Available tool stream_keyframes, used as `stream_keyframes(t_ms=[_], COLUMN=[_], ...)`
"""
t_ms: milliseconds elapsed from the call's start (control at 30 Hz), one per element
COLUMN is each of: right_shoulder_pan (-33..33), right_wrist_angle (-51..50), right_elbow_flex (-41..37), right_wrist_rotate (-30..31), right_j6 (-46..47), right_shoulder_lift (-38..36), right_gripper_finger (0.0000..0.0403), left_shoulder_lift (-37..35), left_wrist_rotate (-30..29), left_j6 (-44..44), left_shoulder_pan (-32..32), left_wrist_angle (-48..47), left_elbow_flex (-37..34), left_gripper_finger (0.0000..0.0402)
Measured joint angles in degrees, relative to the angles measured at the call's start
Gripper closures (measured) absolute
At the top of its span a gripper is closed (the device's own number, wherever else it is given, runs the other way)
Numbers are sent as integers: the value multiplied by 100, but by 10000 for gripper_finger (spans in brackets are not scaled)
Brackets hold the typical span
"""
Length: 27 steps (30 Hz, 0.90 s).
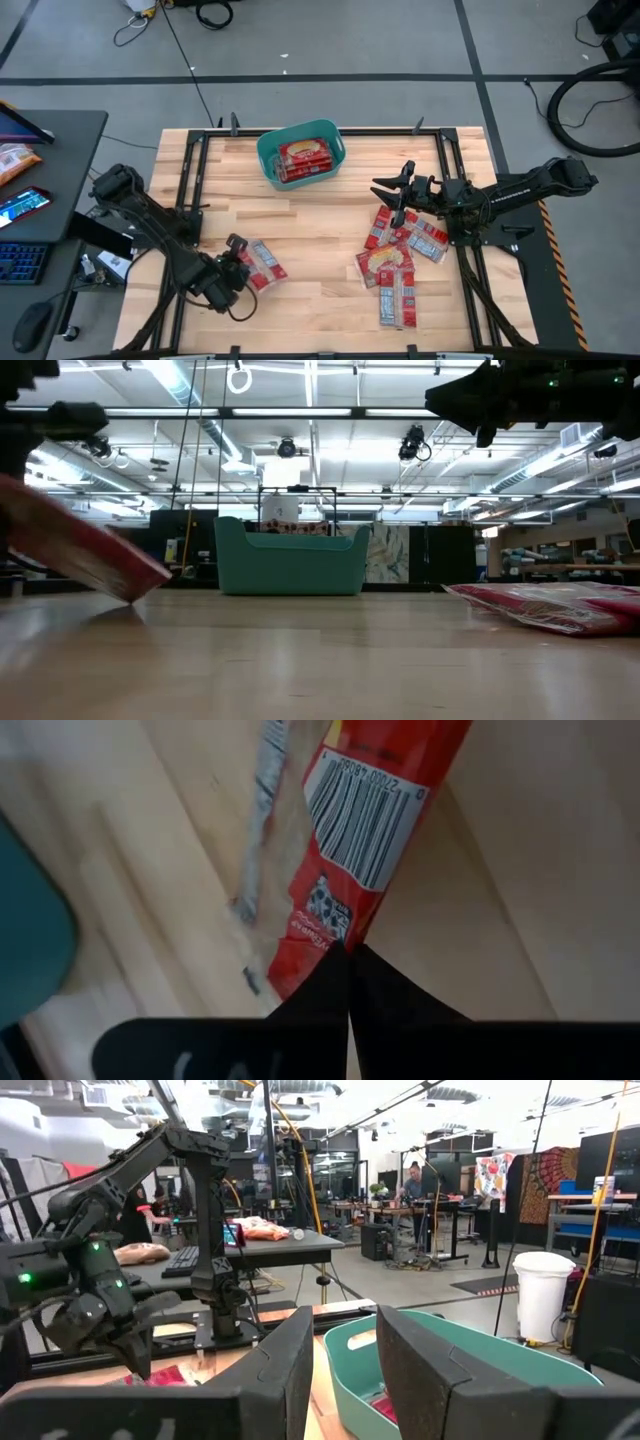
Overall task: Sort popcorn bags into baskets
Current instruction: Put the red popcorn bag into the green bin
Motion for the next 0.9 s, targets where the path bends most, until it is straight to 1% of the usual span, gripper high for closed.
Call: stream_keyframes(t_ms=[333,733,900], right_shoulder_pan=[-2,0,0], right_wrist_angle=[0,-2,-2], right_elbow_flex=[0,0,0], right_wrist_rotate=[0,0,0], right_j6=[1,0,0], right_shoulder_lift=[0,0,0], right_gripper_finger=[284,284,284], left_shoulder_lift=[-8,-10,-12], left_wrist_rotate=[-664,-1075,-1384], left_j6=[-9,-23,-58], left_shoulder_pan=[264,717,893], left_wrist_angle=[-106,-225,-271], left_elbow_flex=[500,774,1013], left_gripper_finger=[401,401,401])
